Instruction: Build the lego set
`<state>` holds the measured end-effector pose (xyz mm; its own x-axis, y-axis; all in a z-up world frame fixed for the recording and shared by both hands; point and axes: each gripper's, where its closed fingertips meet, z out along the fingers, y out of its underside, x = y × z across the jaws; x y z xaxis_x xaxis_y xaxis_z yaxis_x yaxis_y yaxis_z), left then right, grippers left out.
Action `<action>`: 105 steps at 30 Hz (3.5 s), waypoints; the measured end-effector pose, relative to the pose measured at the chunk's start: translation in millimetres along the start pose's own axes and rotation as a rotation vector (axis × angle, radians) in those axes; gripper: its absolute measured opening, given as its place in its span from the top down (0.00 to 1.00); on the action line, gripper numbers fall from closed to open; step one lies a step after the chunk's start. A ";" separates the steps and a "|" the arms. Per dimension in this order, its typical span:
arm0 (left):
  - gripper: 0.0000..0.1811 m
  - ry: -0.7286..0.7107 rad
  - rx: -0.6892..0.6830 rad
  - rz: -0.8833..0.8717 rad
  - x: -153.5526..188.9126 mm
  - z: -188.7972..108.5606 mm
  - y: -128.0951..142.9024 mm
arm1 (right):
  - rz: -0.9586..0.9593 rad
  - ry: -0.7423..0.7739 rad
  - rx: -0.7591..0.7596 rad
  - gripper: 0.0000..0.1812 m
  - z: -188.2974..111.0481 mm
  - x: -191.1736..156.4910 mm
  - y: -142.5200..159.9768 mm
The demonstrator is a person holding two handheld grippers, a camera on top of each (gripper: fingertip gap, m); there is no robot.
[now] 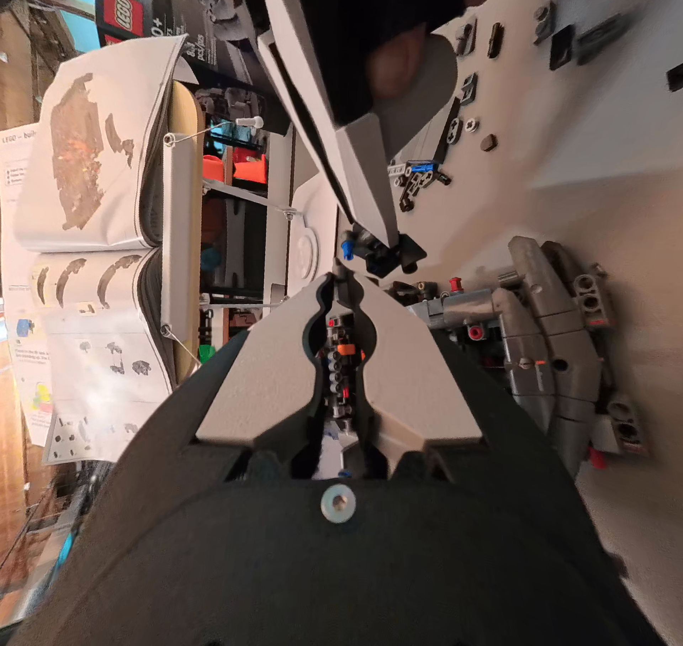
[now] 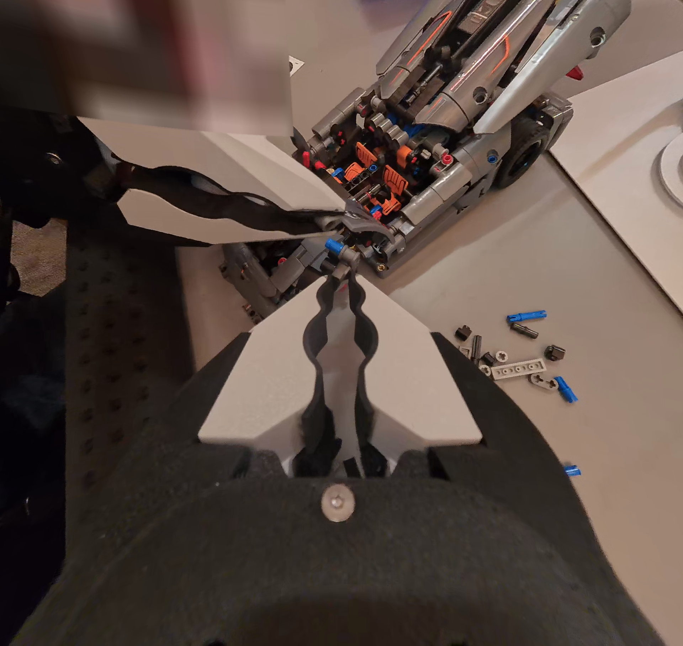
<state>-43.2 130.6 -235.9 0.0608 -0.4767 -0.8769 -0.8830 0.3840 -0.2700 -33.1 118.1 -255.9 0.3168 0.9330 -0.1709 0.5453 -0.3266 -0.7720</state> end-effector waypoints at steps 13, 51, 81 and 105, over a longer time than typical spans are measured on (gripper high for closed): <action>0.98 -0.023 -0.011 0.031 1.6 3.2 -2.5 | 0.028 0.042 -0.066 0.97 4.3 9.0 15.1; 0.98 -0.025 -0.050 0.016 0.1 9.8 -4.1 | 0.048 0.111 0.054 0.98 -16.0 17.8 4.4; 0.98 -0.086 -0.202 -0.013 -17.6 48.1 -9.1 | 0.113 0.352 0.142 0.98 -23.4 59.5 -13.2; 0.98 -0.102 -0.193 -0.023 -17.6 49.2 -7.8 | 0.185 0.276 0.263 0.99 -21.3 59.4 -15.8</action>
<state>-14.5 174.9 -238.0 0.1202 -0.3972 -0.9098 -0.9530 0.2106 -0.2178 -6.3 175.5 -240.9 0.6058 0.7753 -0.1785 0.2545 -0.4014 -0.8798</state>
